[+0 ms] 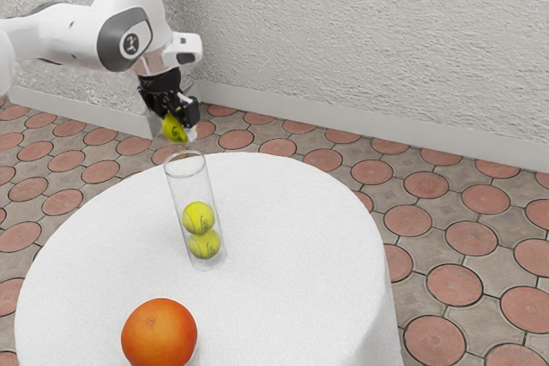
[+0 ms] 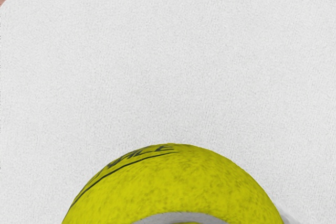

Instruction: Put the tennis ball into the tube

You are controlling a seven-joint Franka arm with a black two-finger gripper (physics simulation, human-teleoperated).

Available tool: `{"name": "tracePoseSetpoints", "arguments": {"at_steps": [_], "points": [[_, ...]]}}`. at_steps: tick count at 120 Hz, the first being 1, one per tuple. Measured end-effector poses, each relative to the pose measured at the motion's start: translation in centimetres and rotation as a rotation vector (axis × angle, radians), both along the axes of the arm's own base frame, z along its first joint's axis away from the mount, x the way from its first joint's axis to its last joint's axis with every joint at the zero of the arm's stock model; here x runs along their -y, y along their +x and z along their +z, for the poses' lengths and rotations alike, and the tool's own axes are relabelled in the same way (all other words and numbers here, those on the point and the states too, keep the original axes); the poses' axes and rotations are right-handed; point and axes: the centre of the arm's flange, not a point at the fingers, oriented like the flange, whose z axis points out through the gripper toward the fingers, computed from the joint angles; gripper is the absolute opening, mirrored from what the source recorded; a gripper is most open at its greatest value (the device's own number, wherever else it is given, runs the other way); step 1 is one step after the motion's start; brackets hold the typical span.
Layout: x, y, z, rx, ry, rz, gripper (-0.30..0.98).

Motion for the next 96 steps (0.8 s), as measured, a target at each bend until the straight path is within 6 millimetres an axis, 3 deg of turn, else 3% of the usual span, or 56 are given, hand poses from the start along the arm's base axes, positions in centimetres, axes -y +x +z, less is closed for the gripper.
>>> {"name": "tracePoseSetpoints", "arguments": {"at_steps": [12, 46, 56, 64, 76, 81, 87, 96], "points": [[0.0, -1.4, 1.4, 0.007, -0.018, 0.002, 0.32], [-1.0, -3.8, 1.1, -0.039, -0.040, 0.039, 0.32], [-0.9, -4.5, 3.0, -0.017, -0.035, 0.039, 0.32], [0.9, -5.1, 3.7, -0.022, -0.030, 0.014, 0.32], [7.3, -5.9, 3.4, -0.053, -0.023, -0.087, 0.32], [9.1, -6.3, 3.0, -0.068, -0.021, -0.114, 0.32], [9.5, -6.5, 2.7, -0.080, -0.019, -0.113, 0.32], [8.0, -6.4, 2.5, -0.090, -0.020, -0.077, 0.32]]}}
